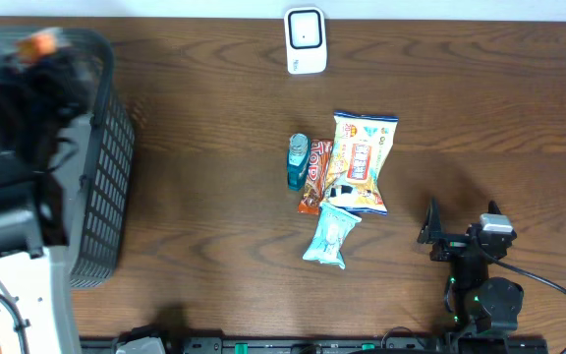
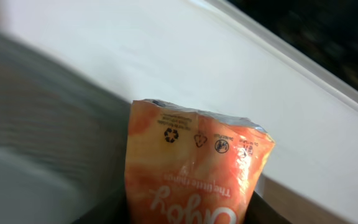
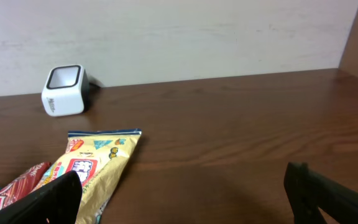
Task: Scan the item barcode
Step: 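Carry the orange tissue pack right of the snacks and release it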
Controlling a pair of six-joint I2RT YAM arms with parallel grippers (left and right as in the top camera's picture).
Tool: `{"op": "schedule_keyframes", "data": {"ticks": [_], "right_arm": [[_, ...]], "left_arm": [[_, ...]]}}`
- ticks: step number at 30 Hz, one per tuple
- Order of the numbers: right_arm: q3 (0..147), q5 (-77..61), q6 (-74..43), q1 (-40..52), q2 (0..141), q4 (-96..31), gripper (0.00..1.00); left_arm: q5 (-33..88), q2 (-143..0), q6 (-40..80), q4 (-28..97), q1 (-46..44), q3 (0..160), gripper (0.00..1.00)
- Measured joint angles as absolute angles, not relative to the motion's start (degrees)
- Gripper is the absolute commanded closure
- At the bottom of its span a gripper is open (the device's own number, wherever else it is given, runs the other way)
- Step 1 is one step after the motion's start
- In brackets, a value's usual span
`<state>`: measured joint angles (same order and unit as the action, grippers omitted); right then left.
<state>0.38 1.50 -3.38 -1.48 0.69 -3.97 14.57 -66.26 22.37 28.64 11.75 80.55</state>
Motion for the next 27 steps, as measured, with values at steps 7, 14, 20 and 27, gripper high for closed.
{"op": "schedule_keyframes", "data": {"ticks": [7,14,20,27], "right_arm": [[0.4,1.5,-3.4,-1.5,0.7,-3.9,0.01],[0.4,1.5,-3.4,-1.5,0.7,-4.0,0.01],[0.4,1.5,-3.4,-1.5,0.7,-4.0,0.01],[0.4,1.5,-3.4,-1.5,0.7,-4.0,0.01]], "left_arm": [[16.4,-69.5,22.7,25.4,-8.7,80.6,0.58],[16.6,-78.2,22.5,17.7,-24.0,80.6,0.58],[16.6,-89.5,22.5,10.1,-35.5,80.6,0.58],[16.2,-102.3,24.1,6.1,-44.7,80.6,0.58]]}}
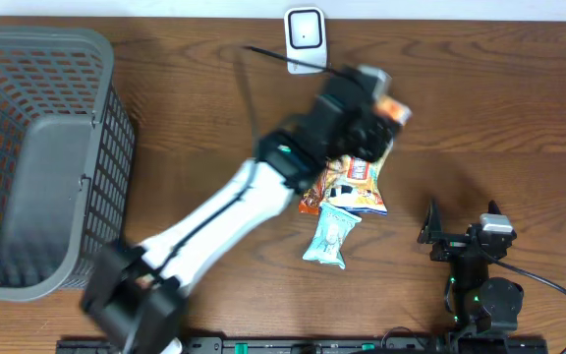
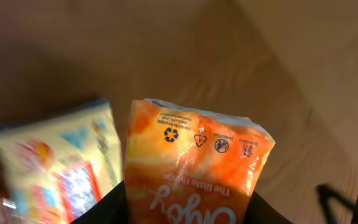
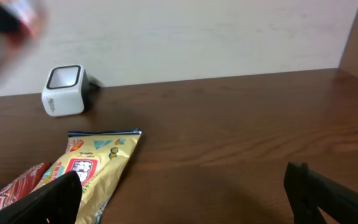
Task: Scan the item barcode
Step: 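Carry the orange tissue pack right of the snacks and release it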
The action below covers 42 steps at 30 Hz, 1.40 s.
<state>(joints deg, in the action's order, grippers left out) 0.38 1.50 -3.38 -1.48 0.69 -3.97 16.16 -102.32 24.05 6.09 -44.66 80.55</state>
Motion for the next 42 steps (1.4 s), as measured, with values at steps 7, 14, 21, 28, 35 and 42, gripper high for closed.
{"op": "schedule_keyframes", "data": {"ticks": [7,14,21,28,35,42], "right_arm": [[0.4,1.5,-3.4,-1.5,0.7,-4.0,0.01],[0.4,1.5,-3.4,-1.5,0.7,-4.0,0.01],[0.4,1.5,-3.4,-1.5,0.7,-4.0,0.01],[0.4,1.5,-3.4,-1.5,0.7,-4.0,0.01],[0.4,1.5,-3.4,-1.5,0.7,-4.0,0.01],[0.4,1.5,-3.4,-1.5,0.7,-3.9,0.01]], "left_arm": [[12.5,-110.3,28.3,6.1,-49.9,80.5,0.57],[11.1,-114.2,30.0,6.2,-51.2,80.5,0.39],[10.2,-115.0,30.6,6.7,-51.1,80.6,0.27],[7.8,-114.0,27.6,10.8,-51.0,81.9,0.18],[0.9,-109.0,18.9,23.1,-49.2,91.9,0.12],[-8.4,-102.7,8.0,31.9,-43.9,104.8,0.02]]}}
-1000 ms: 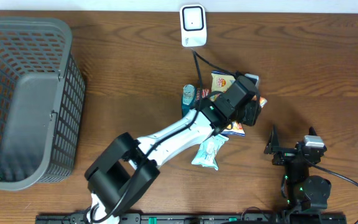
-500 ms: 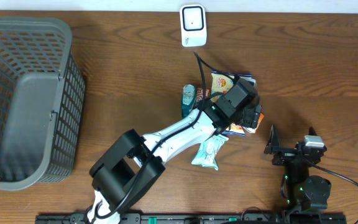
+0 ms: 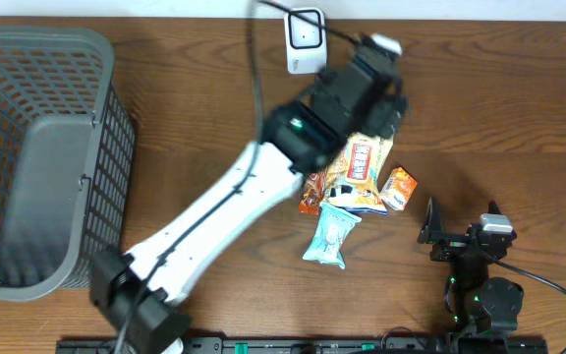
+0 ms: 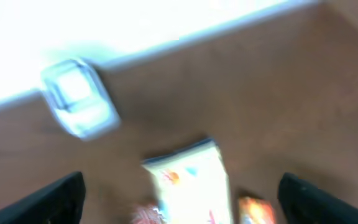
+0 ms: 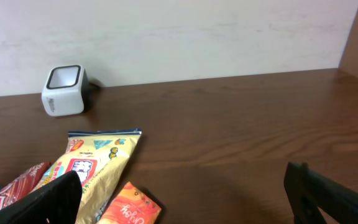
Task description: Scan the item barcode
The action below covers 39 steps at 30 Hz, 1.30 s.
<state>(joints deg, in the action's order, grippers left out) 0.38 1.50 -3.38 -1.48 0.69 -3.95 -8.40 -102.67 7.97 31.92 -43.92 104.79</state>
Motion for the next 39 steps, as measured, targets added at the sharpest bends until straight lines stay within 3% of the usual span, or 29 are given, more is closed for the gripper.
{"op": "schedule_keyframes", "data": {"ticks": [12,23,33,39], "right_arm": [[0.4,1.5,-3.4,-1.5,0.7,-4.0,0.01],[0.4,1.5,-3.4,-1.5,0.7,-3.9,0.01],[0.4,1.5,-3.4,-1.5,0.7,-4.0,0.01],[0.4,1.5,-3.4,-1.5,0.7,-4.0,0.01]], "left_arm": [[-15.6,-91.0,-2.0,33.4,-25.6,114.8,0.02],[-20.3,-80.6,-15.4,40.7,-18.5,114.6,0.02],[-21.1,-60.4,-16.8,30.8,-18.1,95.7,0.02],[-15.6,-44.4,-16.9,25.2,-16.9,81.9,0.02]]}}
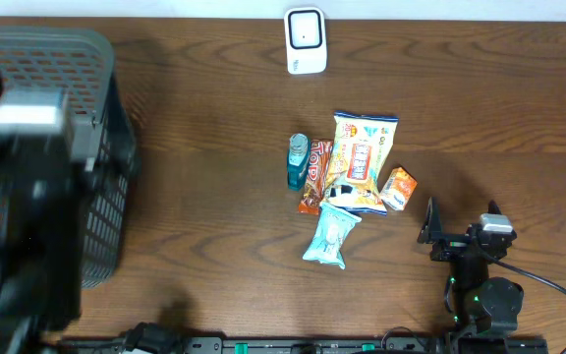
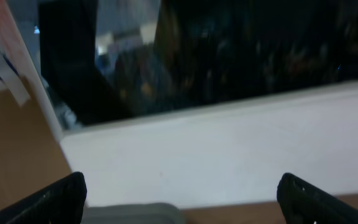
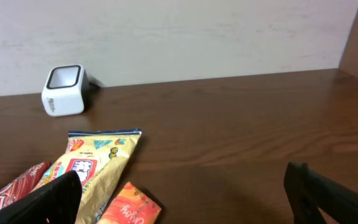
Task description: Scan the item barcode
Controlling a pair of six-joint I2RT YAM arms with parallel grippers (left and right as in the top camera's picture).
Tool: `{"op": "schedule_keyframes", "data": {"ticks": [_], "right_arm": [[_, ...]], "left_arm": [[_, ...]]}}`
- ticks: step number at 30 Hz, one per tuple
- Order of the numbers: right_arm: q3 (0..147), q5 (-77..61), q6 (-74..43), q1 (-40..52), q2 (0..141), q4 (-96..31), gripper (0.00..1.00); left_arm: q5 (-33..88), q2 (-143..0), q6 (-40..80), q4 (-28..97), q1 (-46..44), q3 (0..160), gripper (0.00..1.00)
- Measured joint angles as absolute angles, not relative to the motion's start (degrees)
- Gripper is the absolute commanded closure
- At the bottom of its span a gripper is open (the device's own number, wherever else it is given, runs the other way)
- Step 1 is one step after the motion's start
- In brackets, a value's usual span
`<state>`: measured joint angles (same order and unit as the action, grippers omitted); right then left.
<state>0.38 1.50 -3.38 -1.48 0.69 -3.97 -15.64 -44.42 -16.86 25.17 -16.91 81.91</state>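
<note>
The white scanner (image 1: 304,39) stands at the table's far edge, also seen in the right wrist view (image 3: 64,89). An orange snack packet (image 1: 398,188) lies flat beside the yellow bag (image 1: 360,162), close in front of my right gripper (image 3: 182,199), which rests open and holds nothing. My left arm (image 1: 28,226) is a blur at the far left over the grey basket (image 1: 106,177). My left gripper (image 2: 182,202) is open and empty, facing a white wall and a dark window, with the basket rim (image 2: 135,214) just below.
A teal bottle (image 1: 298,160), a red bar (image 1: 314,175) and a pale blue pouch (image 1: 331,234) lie with the yellow bag in one pile mid-table. The right arm's base (image 1: 480,285) sits at the front right edge.
My left arm has gone from above the pile near the scanner to the far left over the basket, still open. The orange packet lies where it did. The right arm has not moved.
My left gripper held the orange packet over the basket at the left. Then it held it above the pile near the scanner. Later the packet lay beside the yellow bag with the gripper open above. Now the arm is back at the basket, empty.
</note>
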Motion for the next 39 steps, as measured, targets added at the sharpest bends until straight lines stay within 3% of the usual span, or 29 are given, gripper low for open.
{"op": "schedule_keyframes", "data": {"ticks": [7,16,25,39], "right_arm": [[0.4,1.5,-3.4,-1.5,0.7,-3.9,0.01],[0.4,1.5,-3.4,-1.5,0.7,-3.9,0.01],[0.4,0.7,-4.6,-1.5,0.7,-4.0,0.01],[0.4,-21.5,-44.2,-1.5,0.7,-2.3,0.01]], "left_arm": [[-8.1,-28.8,-16.4,22.0,-10.4,73.7,0.02],[-5.6,-18.6,-16.1,24.1,1.2,72.8,0.02],[2.0,-10.0,-15.6,25.1,1.9,70.0,0.02],[8.7,-4.3,-15.2,25.1,0.9,67.2,0.02]]}}
